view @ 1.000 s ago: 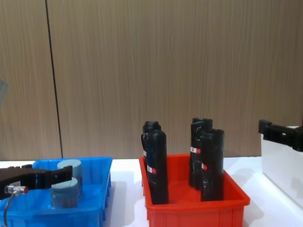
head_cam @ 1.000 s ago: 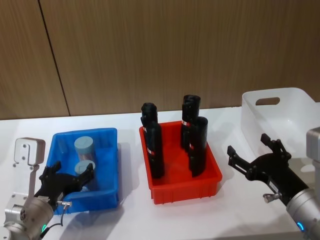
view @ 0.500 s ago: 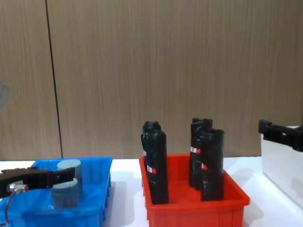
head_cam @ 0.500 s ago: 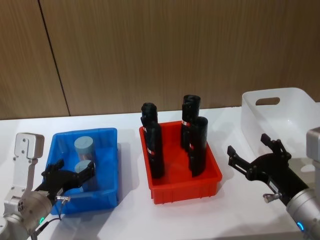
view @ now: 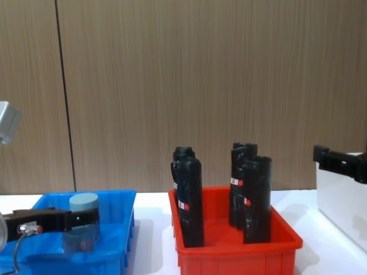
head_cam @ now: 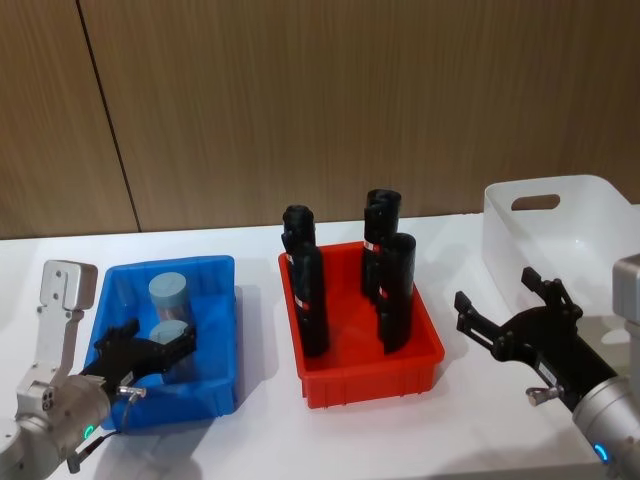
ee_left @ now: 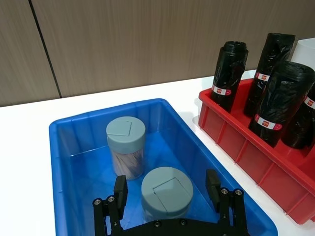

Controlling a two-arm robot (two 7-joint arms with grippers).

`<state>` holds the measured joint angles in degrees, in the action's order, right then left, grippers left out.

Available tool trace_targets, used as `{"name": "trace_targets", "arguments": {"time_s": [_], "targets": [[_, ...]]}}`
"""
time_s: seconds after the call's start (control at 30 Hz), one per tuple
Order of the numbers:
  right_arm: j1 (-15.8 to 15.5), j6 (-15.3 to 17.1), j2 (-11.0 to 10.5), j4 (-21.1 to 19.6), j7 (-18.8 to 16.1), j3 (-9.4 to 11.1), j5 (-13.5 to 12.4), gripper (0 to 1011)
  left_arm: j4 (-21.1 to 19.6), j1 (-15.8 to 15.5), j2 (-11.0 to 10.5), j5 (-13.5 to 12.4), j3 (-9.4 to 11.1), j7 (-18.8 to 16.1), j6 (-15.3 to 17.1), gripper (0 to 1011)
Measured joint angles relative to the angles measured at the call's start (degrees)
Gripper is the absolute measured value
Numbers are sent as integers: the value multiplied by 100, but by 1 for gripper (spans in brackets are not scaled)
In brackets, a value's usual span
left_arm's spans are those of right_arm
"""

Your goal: Pick the cotton swabs from the blue box and place them into the white box.

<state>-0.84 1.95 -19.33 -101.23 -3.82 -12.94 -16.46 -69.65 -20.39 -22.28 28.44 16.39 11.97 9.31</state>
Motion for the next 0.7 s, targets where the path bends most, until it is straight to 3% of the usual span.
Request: {"name": "trace_targets", "arguments": {"time_s": [0.57,0.7], "targets": [[0,0,0,0,0,0,0,1002,600,-369,181,-156,60,311,17,1003],[0,0,0,0,0,0,0,1002,702,-433,213,-191,75,368,23,941]]}}
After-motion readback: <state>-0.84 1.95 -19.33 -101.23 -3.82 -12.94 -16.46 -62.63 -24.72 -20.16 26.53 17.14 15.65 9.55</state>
